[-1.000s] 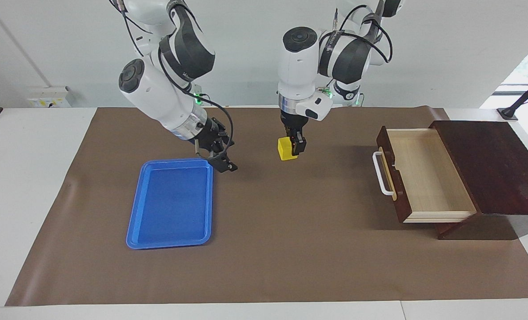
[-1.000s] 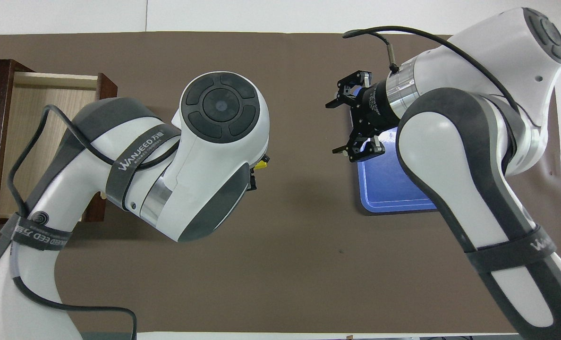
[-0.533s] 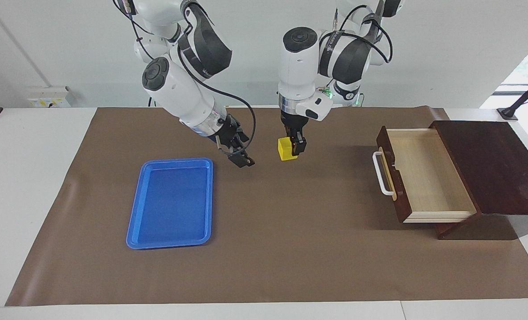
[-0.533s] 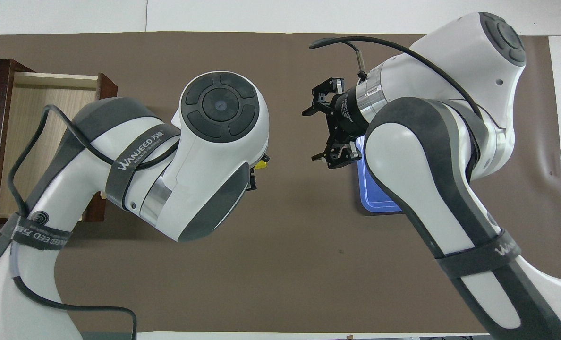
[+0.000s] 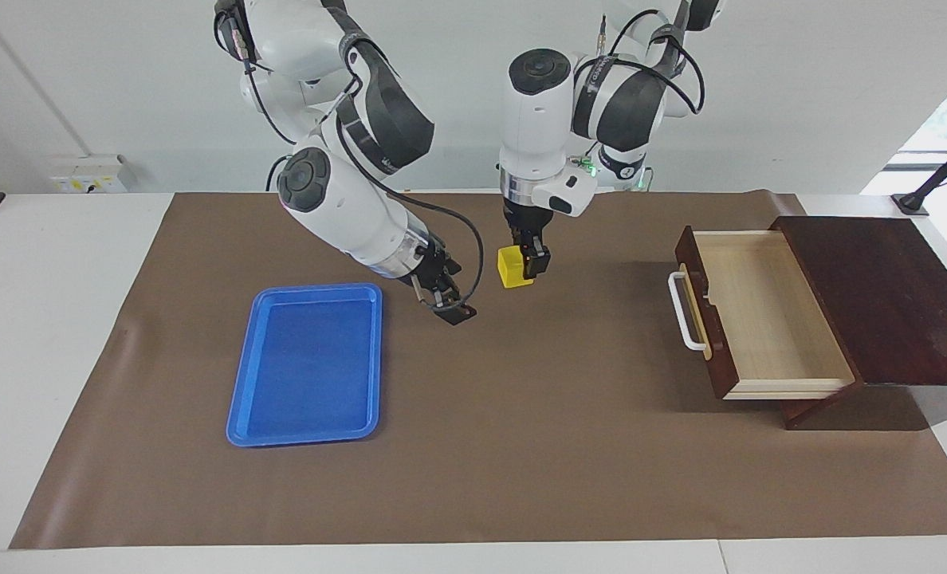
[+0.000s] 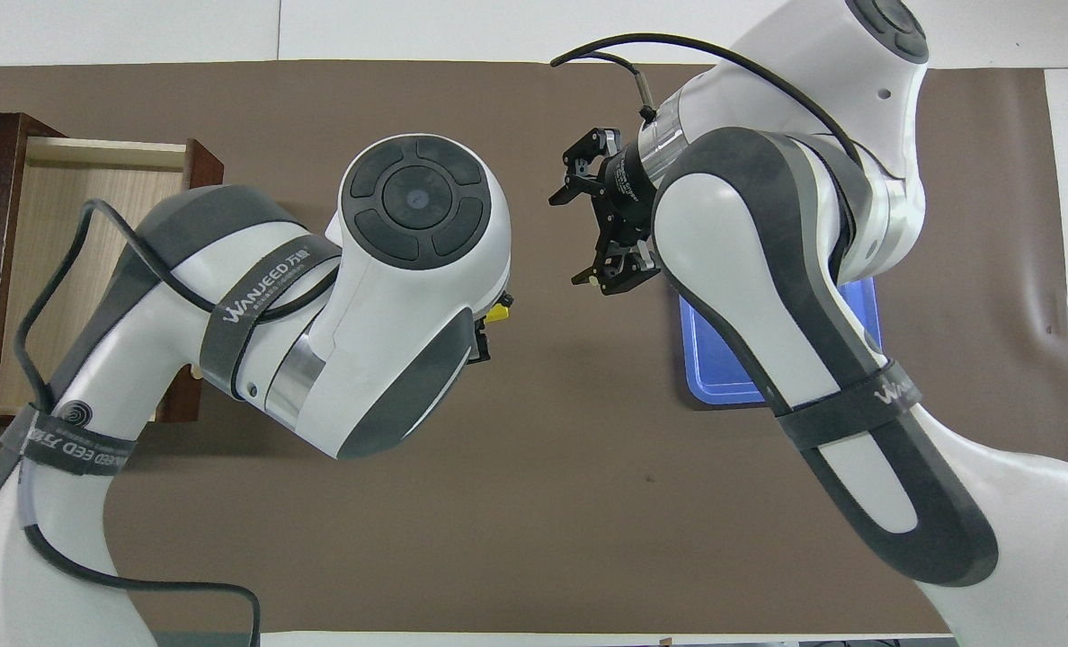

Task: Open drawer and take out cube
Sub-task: 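Grasp the yellow cube with the right gripper from the left gripper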

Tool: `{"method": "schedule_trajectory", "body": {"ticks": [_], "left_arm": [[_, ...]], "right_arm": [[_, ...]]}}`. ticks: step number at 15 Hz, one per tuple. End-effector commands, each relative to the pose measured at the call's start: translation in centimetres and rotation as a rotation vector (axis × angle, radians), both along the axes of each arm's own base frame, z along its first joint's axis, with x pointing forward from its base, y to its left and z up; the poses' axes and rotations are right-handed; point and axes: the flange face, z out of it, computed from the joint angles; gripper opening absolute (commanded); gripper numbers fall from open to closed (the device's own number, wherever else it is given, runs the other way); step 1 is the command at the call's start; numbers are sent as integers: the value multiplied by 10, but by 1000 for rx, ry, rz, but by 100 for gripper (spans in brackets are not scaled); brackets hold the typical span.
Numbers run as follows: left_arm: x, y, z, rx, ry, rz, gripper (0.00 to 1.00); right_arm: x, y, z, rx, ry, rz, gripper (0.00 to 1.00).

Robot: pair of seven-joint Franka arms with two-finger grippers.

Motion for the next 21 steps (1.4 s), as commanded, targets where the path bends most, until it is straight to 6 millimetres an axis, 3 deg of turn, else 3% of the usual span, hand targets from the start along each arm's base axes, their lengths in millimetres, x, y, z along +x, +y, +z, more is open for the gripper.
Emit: {"method": "schedule_trajectory", "body": {"ticks": [1,4,11,17,20,21], "left_arm": [[4,1,2,-20,0,28,0],[4,1,1,-19,1,28,0],[3,0,1,-19,1,28,0],[3,0,1,-19,1,28,0],[4,0,0,-18,2,28,0],[4,1,1,-17,0,29,0]], "right_arm": [[-6,20,6,23,4,39,90],[-16,38,6,27,23,48,89],[-20,44,11,54,43,36,87],[-29,64,9,66,56,38,84],[-30,65,7,64,60,40,70],[-31,65,7,62,60,42,55]]}}
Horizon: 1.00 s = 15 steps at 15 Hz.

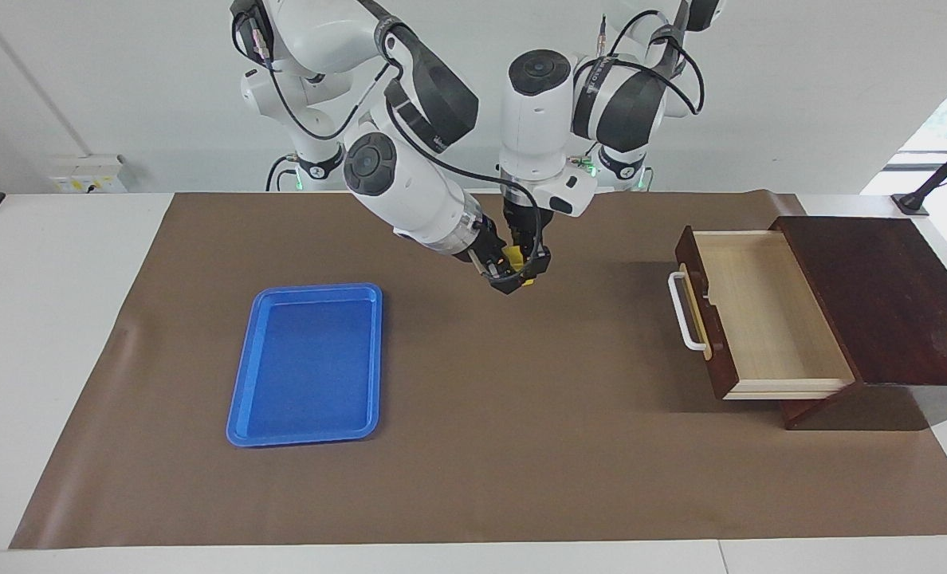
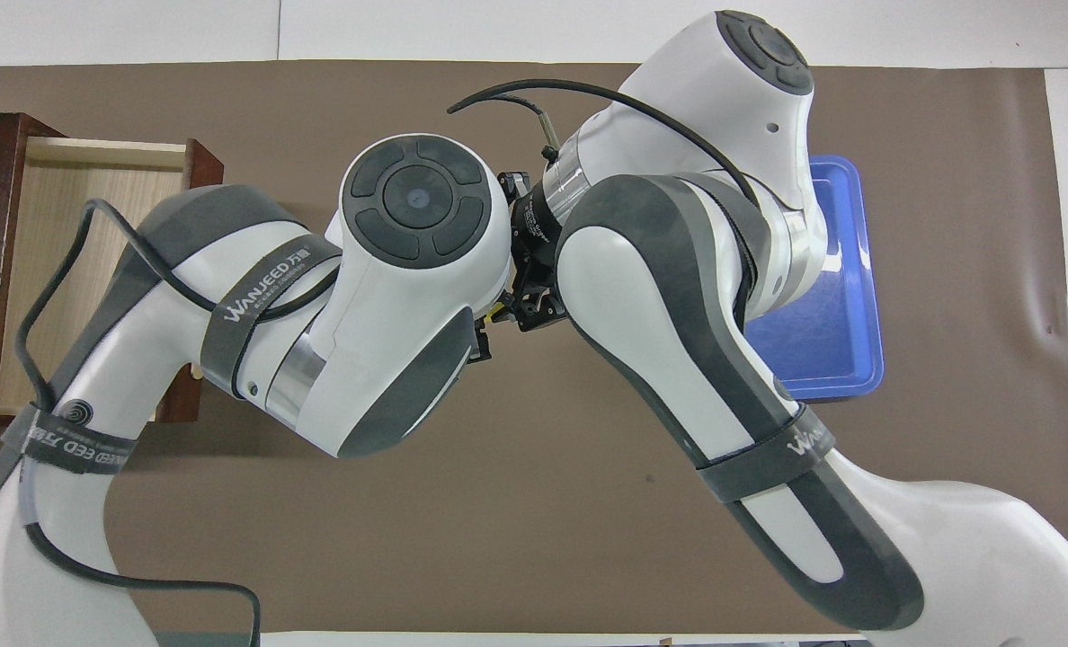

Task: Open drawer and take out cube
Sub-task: 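Grasp the yellow cube with the right gripper from the left gripper, then carry the cube toward the tray while the left gripper withdraws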

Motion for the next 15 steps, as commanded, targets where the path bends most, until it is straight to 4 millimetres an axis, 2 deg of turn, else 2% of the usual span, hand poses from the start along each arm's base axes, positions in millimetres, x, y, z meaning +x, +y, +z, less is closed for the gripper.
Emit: {"method": "schedule_trajectory", "body": {"ticks": [1,4,9,10,11,12,13,15], "left_arm": [[3,0,2,-19,-1,14,0],[3,0,1,-18,0,14,0],[3,-1,2,-20,-2,11,0],[3,-1,1,-20,-2,10,10],[3,-1,3,-19,-6,8,50],[3,0,2,-17,-6,4,100],[4,1,3,-15,-7,1,100],[14,18,0,-8,-1,28,100]], "right_arm": [[1,2,-1,7,16,-15,45],[3,-2,-1,9,16,-20,0],[6,-7,-2,9,19,-30,0],[6,-7,-2,9,19,-30,0],[7,-9,-2,9,19,-34,0],[8,-10,-2,11,18,-35,0],[9,-12,-1,11,16,-38,0],[14,-20,-1,12,16,-52,0]]}}
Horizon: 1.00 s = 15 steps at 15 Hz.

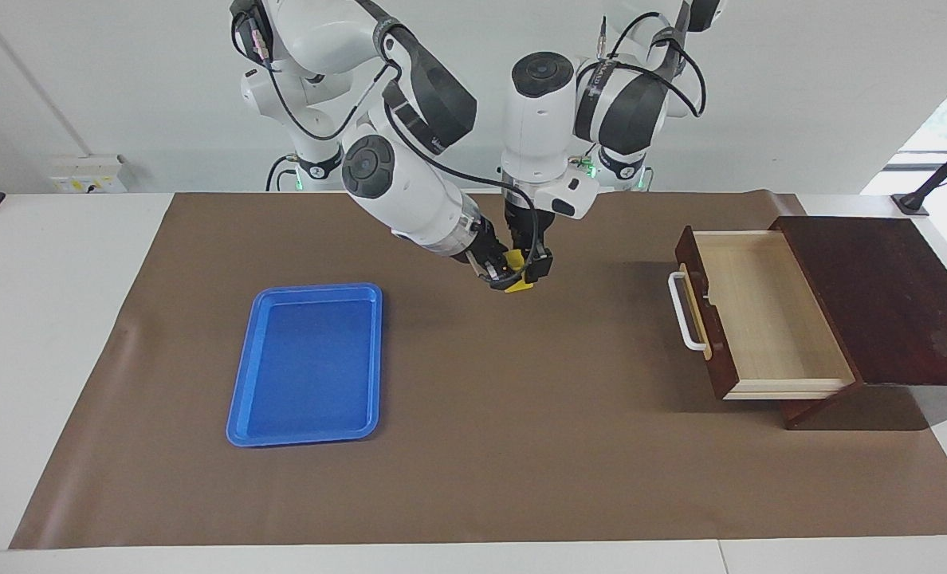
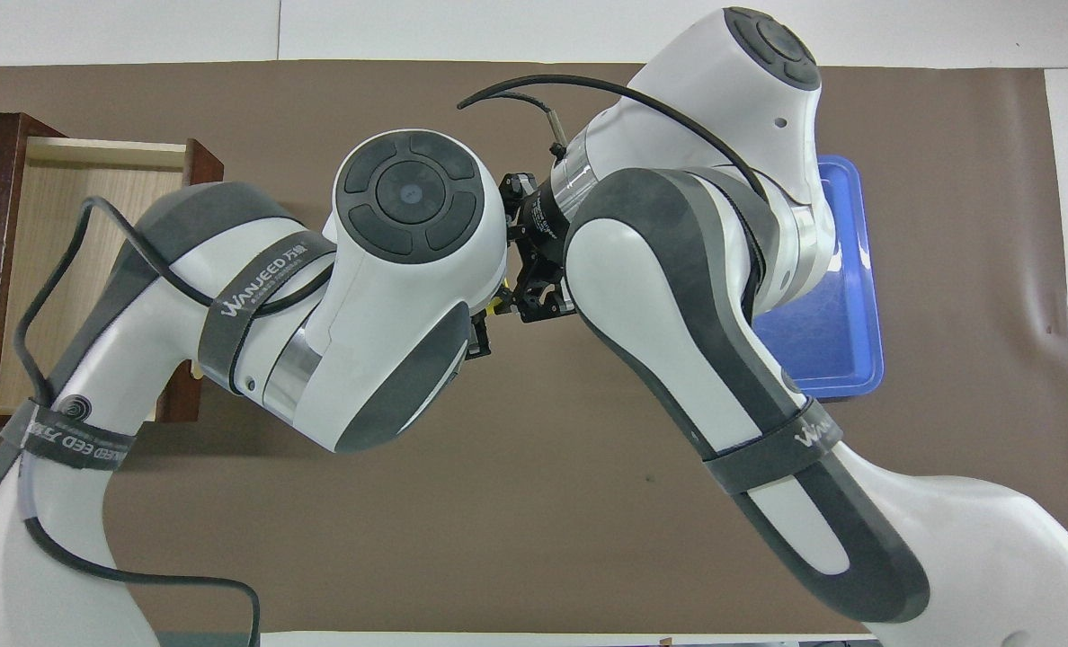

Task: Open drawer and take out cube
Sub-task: 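Carry the cube toward the tray while the left gripper withdraws, then lower the cube into the tray while the left gripper pushes the drawer shut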

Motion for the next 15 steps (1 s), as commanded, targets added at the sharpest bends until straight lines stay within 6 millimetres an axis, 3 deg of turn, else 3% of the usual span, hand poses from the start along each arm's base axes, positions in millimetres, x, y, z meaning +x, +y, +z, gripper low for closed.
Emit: {"method": "schedule_trajectory", "body": {"ticks": [1,3,4,8,12,15], "left_arm": [[13,23,-2,8,11,14,100],[22,46,-13,23,34,-14,100],[24,59,-15,31,42,-35,100],[50,140,-41,42,67,-109,100],[67,214,-58,42,80,-199,100],[72,261,-73,39,61,-242,100]], "right_arm": [[14,-20,2,26,7,-48,0],[27,-47,0,39,10,-86,0],[37,-71,-5,41,15,-111,0],[67,-195,-27,98,22,-212,0],[61,-302,-74,98,66,-281,0],[43,-329,-113,89,112,-296,0]]}}
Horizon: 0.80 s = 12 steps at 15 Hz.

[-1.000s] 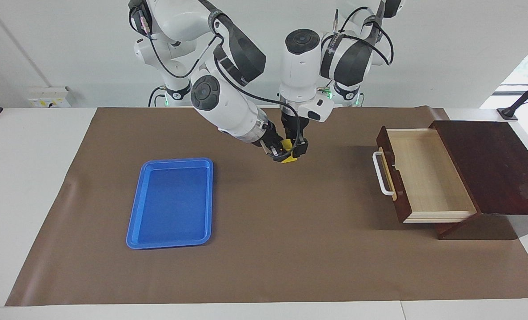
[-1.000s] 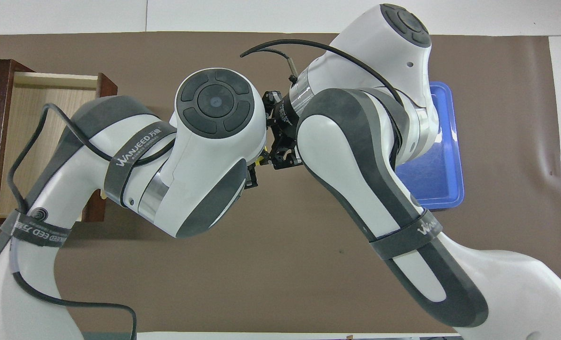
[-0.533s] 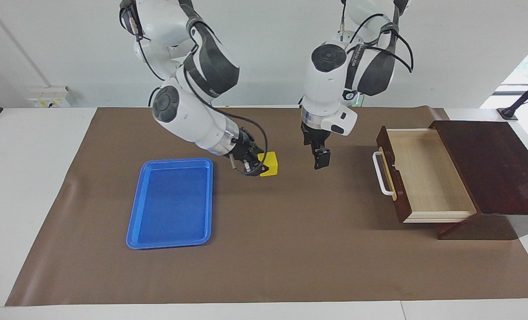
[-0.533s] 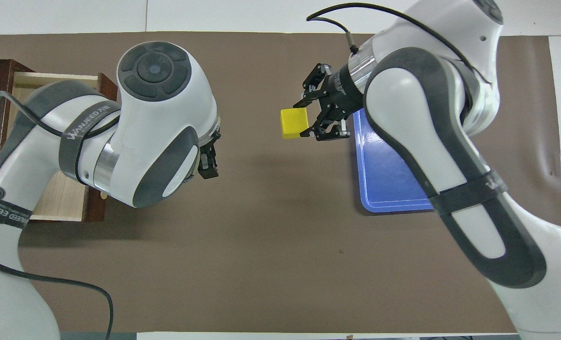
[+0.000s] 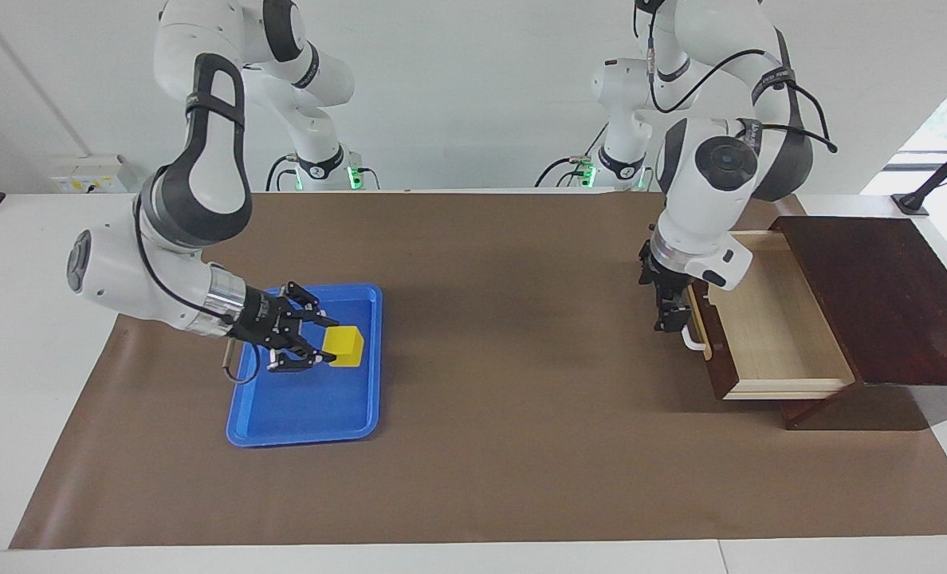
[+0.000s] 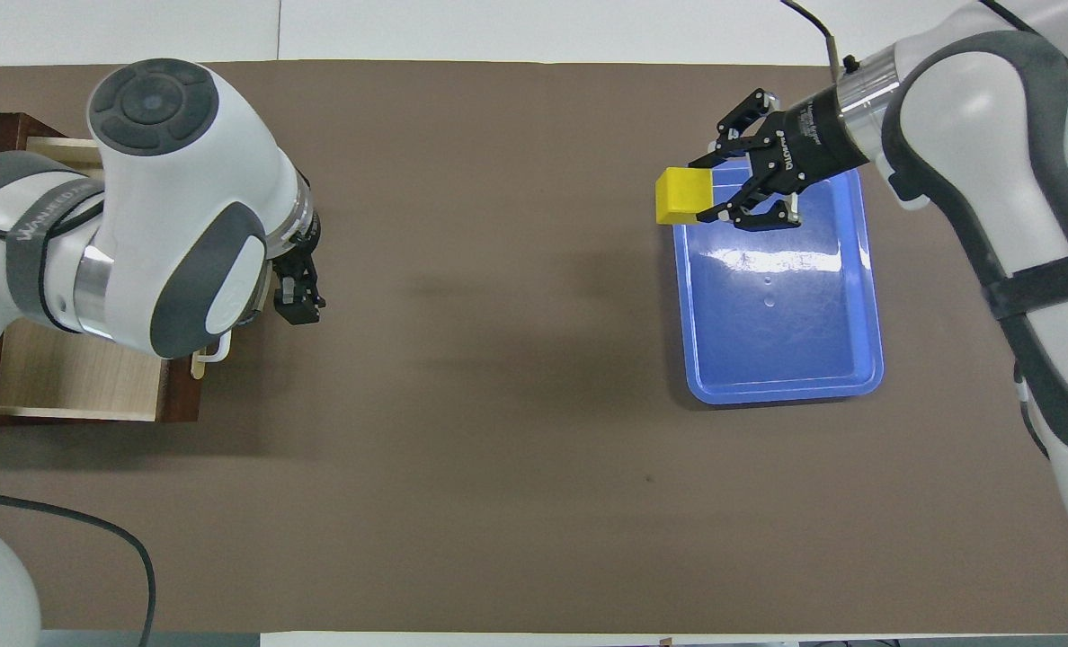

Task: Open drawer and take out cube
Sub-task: 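Lower the cube into the tray while the left gripper pushes the drawer shut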

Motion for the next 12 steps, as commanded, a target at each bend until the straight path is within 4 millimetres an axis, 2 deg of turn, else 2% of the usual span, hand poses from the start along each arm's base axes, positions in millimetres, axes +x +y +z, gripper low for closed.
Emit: {"method": "schedule_trajectory", "body": {"ticks": [1,3,5,7,10,12], "left_arm": [[-11,36,-7,-7,-28,-58,100],[-6,61,-8,-8,-27,-78,100],[-4,80,-9,-9,-25,-103,100],[-2,97,-9,-9,-20,-128,100],[1,140,-8,-10,-23,-138,100],[3,161,-8,-10,-29,-169,100]], "right_arm": [[-27,-19,-27,8,27,-25,0],[-38,-42,-53,6,34,-29,0],[-46,-65,-70,9,34,-47,0],[-52,-72,-80,2,42,-69,0],[-61,-74,-90,-3,13,-46,0],[-65,-71,-98,-11,-17,-14,0]]}}
